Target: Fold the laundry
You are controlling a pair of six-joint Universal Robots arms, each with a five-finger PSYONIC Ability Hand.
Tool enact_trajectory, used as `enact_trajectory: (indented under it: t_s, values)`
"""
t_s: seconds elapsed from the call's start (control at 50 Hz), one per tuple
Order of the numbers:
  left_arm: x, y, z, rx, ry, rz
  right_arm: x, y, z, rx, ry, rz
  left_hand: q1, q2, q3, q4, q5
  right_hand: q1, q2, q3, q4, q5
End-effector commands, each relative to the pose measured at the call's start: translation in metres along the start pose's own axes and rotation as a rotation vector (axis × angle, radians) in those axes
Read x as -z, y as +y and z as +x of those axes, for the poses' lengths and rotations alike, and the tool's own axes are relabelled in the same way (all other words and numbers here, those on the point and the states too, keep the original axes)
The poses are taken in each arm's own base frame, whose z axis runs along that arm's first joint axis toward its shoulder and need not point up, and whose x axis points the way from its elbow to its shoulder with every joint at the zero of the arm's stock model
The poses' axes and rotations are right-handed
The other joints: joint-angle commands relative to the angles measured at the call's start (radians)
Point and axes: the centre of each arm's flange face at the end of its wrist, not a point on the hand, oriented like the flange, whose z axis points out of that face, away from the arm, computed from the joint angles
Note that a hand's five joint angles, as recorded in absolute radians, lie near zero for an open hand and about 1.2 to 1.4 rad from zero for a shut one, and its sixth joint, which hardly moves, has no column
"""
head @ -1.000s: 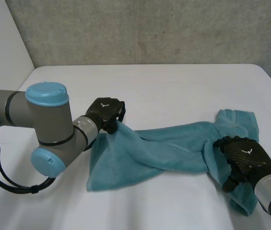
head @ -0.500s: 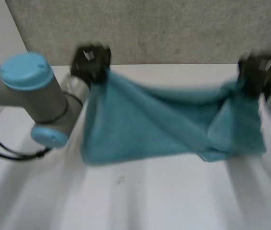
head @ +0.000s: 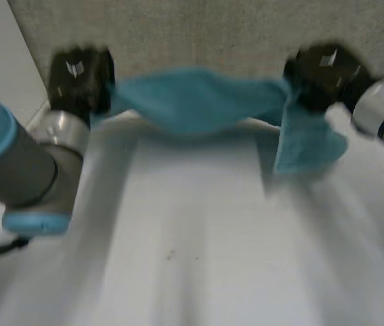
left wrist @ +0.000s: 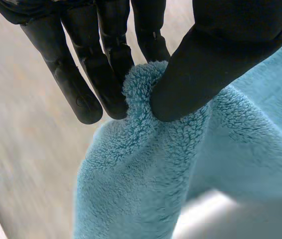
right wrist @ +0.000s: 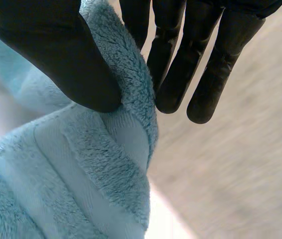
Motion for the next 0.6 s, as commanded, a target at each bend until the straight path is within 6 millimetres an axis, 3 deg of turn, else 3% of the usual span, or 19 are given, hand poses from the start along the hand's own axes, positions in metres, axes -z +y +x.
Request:
enact_trajectory:
  t_s: [0.02, 0.14, 0.16, 0.18, 0.2, 0.22, 0.24, 0.34, 0.44, 0.6]
  values:
    - [0.046, 0.057, 0.011, -0.03, 0.068, -0.276, 0.01, 0.079, -0.028, 0.058, -0.208, -0.336, 0.222, 0.18, 0.18, 0.179, 0.21, 0.427, 0.218, 0.213, 0.206, 0.231]
    - [0.048, 0.059, 0.012, -0.032, 0.073, -0.294, 0.013, 0.091, -0.031, 0.055, -0.223, -0.427, 0.222, 0.18, 0.18, 0.179, 0.21, 0.408, 0.198, 0.193, 0.186, 0.212]
    - [0.046, 0.057, 0.011, -0.031, 0.07, -0.285, 0.012, 0.092, -0.03, 0.022, -0.197, -0.43, 0.222, 0.18, 0.18, 0.179, 0.21, 0.271, 0.062, 0.057, 0.05, 0.075]
    - [0.046, 0.057, 0.011, -0.031, 0.07, -0.285, 0.011, 0.092, -0.028, -0.035, -0.169, -0.421, 0.222, 0.18, 0.18, 0.179, 0.21, -0.036, -0.245, -0.25, -0.257, -0.232]
    - [0.043, 0.054, 0.01, -0.03, 0.065, -0.274, 0.011, 0.092, -0.028, -0.036, -0.169, -0.421, 0.222, 0.18, 0.18, 0.179, 0.21, -0.039, -0.248, -0.253, -0.26, -0.235]
    - [0.043, 0.054, 0.01, -0.03, 0.065, -0.274, 0.011, 0.09, -0.028, -0.103, -0.14, -0.407, 0.222, 0.18, 0.18, 0.179, 0.21, -0.446, -0.655, -0.66, -0.667, -0.642]
    - [0.041, 0.052, 0.009, -0.028, 0.06, -0.265, 0.014, 0.084, -0.026, -0.171, -0.106, -0.382, 0.222, 0.18, 0.18, 0.179, 0.21, -0.58, -0.79, -0.795, -0.802, -0.776]
    - [0.036, 0.045, 0.007, -0.025, 0.052, -0.24, 0.031, 0.071, -0.027, -0.332, -0.011, -0.312, 0.222, 0.18, 0.18, 0.179, 0.21, -0.722, -0.931, -0.936, -0.944, -0.918]
    - [0.034, 0.037, 0.006, -0.022, 0.049, -0.215, 0.052, 0.071, -0.035, -0.451, 0.07, -0.281, 0.222, 0.18, 0.18, 0.179, 0.21, -0.746, -0.955, -0.96, -0.967, -0.942]
    - [0.031, 0.031, 0.004, -0.019, 0.041, -0.191, 0.081, 0.096, -0.063, -0.57, 0.133, -0.339, 0.222, 0.18, 0.18, 0.179, 0.21, -0.795, -1.004, -1.009, -1.016, -0.991]
